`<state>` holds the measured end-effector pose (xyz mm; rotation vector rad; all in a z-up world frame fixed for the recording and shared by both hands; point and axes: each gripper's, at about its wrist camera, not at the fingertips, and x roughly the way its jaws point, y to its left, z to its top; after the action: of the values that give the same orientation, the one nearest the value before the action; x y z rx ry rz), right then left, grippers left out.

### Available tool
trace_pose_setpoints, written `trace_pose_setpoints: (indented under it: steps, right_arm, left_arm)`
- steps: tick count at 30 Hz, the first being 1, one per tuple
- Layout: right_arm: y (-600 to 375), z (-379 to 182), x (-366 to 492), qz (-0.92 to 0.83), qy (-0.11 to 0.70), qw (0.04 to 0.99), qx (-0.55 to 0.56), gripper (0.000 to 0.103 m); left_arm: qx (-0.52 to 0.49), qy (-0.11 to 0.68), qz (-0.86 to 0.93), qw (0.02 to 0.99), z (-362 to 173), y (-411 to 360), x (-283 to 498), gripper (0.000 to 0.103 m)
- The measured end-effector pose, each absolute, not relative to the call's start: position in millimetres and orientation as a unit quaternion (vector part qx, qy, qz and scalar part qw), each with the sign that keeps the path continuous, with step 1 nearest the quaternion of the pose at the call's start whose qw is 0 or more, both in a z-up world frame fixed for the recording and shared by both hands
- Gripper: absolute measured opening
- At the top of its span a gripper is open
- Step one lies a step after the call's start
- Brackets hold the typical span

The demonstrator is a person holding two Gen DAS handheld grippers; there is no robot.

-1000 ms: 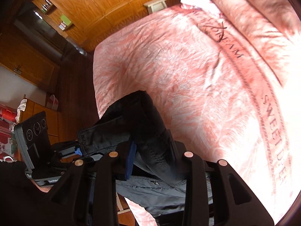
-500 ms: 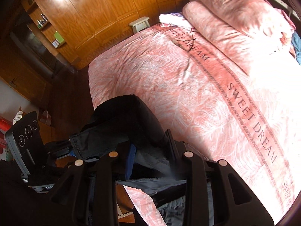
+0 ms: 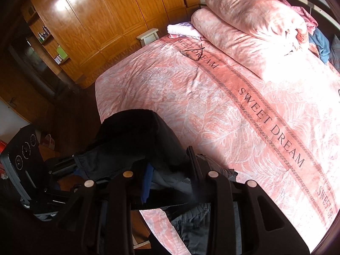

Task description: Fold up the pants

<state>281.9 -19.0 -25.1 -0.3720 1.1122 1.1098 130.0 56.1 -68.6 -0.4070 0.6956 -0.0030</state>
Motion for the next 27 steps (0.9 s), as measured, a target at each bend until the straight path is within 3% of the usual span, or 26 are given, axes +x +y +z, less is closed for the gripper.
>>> trace_pose_setpoints:
  steps: [27]
  right_arm:
    - [-112, -27, 298, 0.450, 0.501, 0.725, -0.146, 0.030]
  left_arm:
    - [-0.104, 0.358, -0.059, 0.926, -59, -48, 158, 0.030]
